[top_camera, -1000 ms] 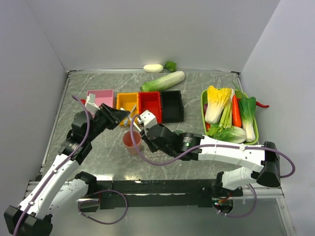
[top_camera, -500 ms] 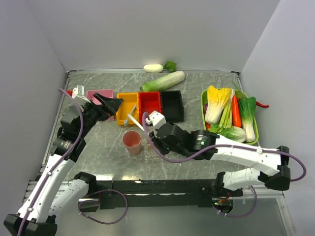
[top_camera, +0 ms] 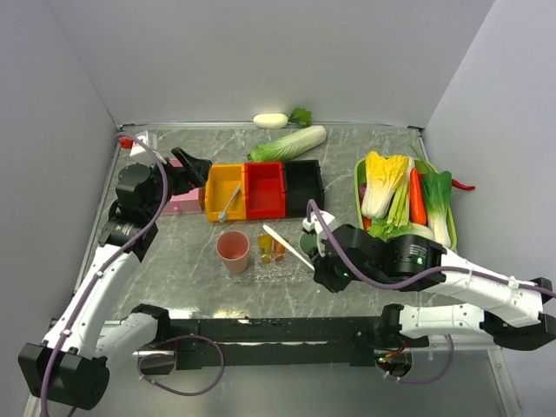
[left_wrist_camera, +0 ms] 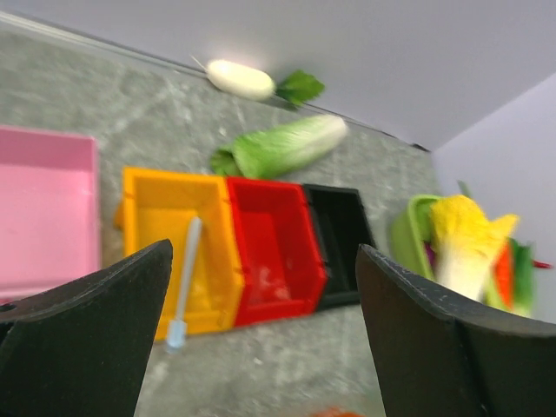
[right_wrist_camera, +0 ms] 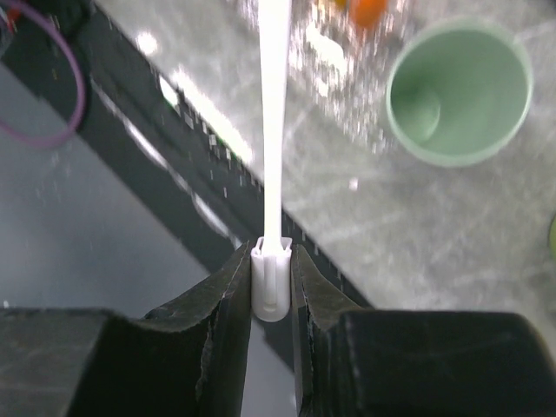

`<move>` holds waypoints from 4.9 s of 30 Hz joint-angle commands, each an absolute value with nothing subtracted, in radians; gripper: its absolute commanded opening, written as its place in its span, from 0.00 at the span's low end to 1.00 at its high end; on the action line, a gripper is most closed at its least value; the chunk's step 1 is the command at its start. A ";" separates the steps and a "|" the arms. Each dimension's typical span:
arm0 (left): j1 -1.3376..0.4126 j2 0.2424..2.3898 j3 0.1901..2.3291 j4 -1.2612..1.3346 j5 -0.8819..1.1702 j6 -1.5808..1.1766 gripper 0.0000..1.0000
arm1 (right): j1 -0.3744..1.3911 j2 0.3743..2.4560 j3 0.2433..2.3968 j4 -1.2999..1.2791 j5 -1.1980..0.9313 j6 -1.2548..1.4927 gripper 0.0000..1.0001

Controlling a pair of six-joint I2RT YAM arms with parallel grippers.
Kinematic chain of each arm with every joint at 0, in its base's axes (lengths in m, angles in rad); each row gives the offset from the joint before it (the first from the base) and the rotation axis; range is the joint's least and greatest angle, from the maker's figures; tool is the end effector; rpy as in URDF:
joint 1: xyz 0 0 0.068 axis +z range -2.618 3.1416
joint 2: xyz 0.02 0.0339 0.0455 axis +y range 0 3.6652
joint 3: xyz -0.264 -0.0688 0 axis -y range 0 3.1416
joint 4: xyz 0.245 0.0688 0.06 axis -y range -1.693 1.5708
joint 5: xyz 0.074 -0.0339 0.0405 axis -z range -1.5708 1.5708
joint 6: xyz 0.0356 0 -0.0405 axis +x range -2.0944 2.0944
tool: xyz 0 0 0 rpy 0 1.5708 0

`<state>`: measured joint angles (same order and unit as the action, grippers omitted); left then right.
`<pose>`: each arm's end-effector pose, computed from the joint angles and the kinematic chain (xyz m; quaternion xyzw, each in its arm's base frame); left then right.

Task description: Prepare toiletry sets of a toothbrush and toothpaste on the tray

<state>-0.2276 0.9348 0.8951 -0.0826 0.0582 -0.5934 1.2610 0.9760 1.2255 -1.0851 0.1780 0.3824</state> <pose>0.2130 -0.0515 0.3627 -0.1172 0.7397 -0.2843 0.5986 0.0572 0.1579 0.3699 -0.3664 0.8548 0.2056 0.3045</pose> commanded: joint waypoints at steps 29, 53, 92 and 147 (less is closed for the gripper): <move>-0.219 0.946 0.844 0.043 -0.078 -0.336 0.94 | 1.140 1.160 1.200 -1.305 -0.086 0.393 0.00; -0.219 0.936 0.851 0.028 -0.043 -0.341 0.95 | 1.052 1.328 1.307 -1.324 -0.106 0.318 0.00; -0.219 0.940 0.865 0.006 -0.028 -0.334 0.96 | 1.049 1.333 1.333 -1.413 -0.132 0.342 0.00; -0.219 0.962 0.877 0.003 -0.009 -0.337 0.98 | 1.020 1.328 1.279 -1.416 -0.112 0.337 0.00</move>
<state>-0.2230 0.9623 0.8360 -0.0238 -0.0231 -0.3523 1.0267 1.3167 1.2671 -1.3285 -0.1143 0.3489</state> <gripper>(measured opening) 0.974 0.270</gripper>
